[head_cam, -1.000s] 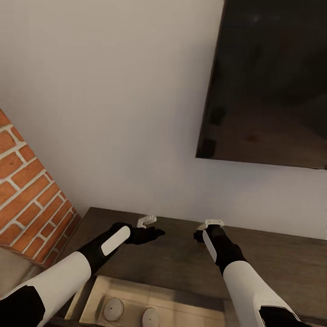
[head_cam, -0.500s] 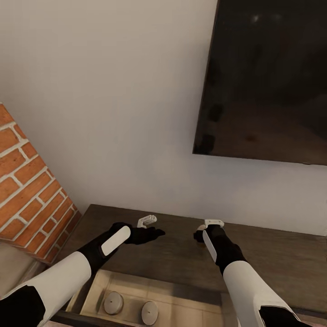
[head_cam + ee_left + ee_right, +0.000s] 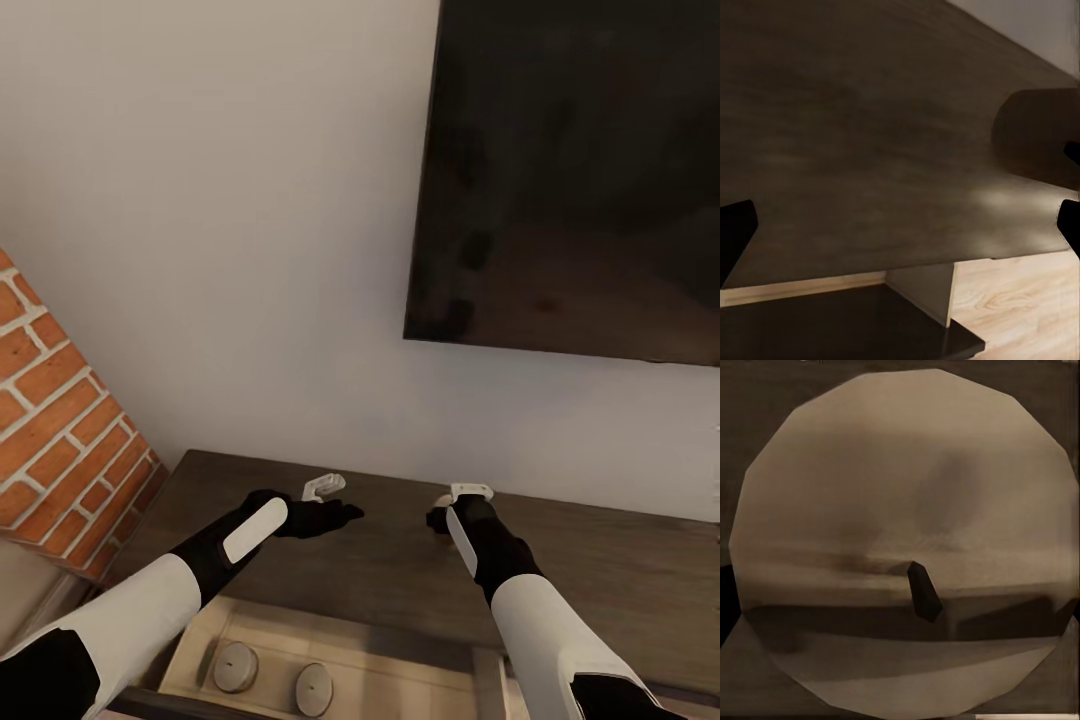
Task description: Place each of the two pumpkins and all three candles from the living room inside a cabinet in the living room (use any cabinet), then make sure every cabinet is closed, and position the cauldron so it is next to a table in the living room.
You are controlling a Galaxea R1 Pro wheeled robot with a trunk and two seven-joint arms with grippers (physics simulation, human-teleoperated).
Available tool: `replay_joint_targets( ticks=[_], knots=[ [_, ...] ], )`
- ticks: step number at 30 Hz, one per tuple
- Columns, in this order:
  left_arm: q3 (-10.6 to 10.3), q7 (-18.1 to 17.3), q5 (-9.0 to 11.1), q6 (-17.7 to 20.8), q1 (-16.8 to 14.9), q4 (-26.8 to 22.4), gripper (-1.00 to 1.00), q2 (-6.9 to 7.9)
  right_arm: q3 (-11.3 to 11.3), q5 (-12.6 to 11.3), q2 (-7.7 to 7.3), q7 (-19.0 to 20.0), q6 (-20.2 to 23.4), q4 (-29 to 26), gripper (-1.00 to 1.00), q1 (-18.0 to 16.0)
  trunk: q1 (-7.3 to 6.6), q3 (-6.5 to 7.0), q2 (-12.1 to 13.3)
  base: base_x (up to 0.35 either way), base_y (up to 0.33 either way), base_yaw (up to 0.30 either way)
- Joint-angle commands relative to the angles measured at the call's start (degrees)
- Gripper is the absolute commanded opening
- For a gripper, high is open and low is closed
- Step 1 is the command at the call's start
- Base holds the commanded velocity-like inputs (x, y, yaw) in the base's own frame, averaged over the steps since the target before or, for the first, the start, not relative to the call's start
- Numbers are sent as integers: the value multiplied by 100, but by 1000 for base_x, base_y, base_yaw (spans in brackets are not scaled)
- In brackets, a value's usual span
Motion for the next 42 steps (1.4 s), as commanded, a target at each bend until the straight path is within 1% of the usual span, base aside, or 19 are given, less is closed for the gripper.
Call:
replay_joint_targets(
  ticks=[1, 5, 8, 13, 19, 22, 27, 42],
  knots=[
    [0, 0, 0, 0, 1, 0, 100, 0, 0, 4, 0, 2, 0, 0, -100, 0, 0, 0, 0, 0, -305, 0],
    [0, 0, 0, 0, -3, 0, 100, 0, 1, 4, 0, 0, -2, 0, -100, -3, 0, 0, 0, 0, -307, 0],
    [0, -1, 0, 0, 0, 0, 100, 0, 0, 4, 0, -2, -2, 0, -100, 0, 0, 0, 0, 0, -125, 0],
    [0, -1, 0, 0, -3, 0, 100, 0, 2, 4, 0, -5, -2, 0, -100, -1, 0, 0, 0, 0, -17, 69],
    [0, 0, 0, 0, 0, 0, 100, 0, 8, 4, 0, -5, -2, 7, -100, -2, 0, 0, 0, -1, -2, 220],
    [0, 2, 3, 0, 2, 0, 100, 0, 4, 4, 0, -5, -2, 6, -100, -2, 0, 0, 0, -153, 0, 137],
    [0, 3, 8, 0, 2, 2, 100, 0, 2, 4, 0, -2, -2, 7, -100, 0, 0, 0, 0, -228, 0, 22],
    [0, -1, 10, 2, 9, 10, 100, 7, 0, -13, 7, 58, 1, 34, -100, 0, 0, 0, 0, -43, 0, 1]
  ],
)
